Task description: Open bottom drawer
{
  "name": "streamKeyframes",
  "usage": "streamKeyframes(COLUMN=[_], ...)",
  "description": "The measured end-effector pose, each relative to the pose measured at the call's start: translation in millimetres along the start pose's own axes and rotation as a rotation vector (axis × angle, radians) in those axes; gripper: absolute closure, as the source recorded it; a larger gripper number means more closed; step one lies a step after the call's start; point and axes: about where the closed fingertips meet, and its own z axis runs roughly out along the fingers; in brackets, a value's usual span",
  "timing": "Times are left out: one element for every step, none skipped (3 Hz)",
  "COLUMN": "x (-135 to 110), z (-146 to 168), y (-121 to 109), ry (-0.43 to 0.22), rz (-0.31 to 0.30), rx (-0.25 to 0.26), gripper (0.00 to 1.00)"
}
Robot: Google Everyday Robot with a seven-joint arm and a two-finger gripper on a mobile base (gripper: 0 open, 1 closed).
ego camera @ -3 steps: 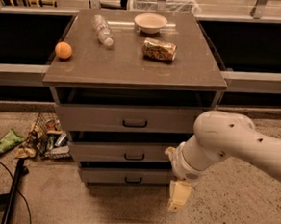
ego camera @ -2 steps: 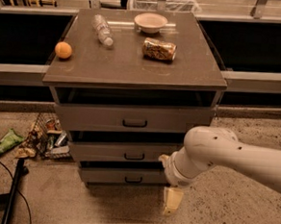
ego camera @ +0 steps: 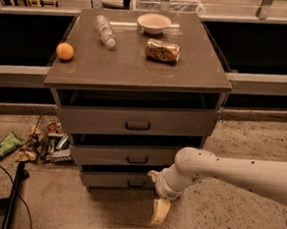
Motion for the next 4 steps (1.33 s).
streamKeyframes(x=[0, 15, 47, 77], z=[0, 19, 57, 92], y=[0, -7, -21, -39], ry=[0.000, -0.006, 0.046, 0.086], rz=[0.000, 0.016, 0.023, 0.002], rx=[0.000, -0.017, -0.021, -0.015], gripper=[0.00, 0.00, 0.00, 0.00])
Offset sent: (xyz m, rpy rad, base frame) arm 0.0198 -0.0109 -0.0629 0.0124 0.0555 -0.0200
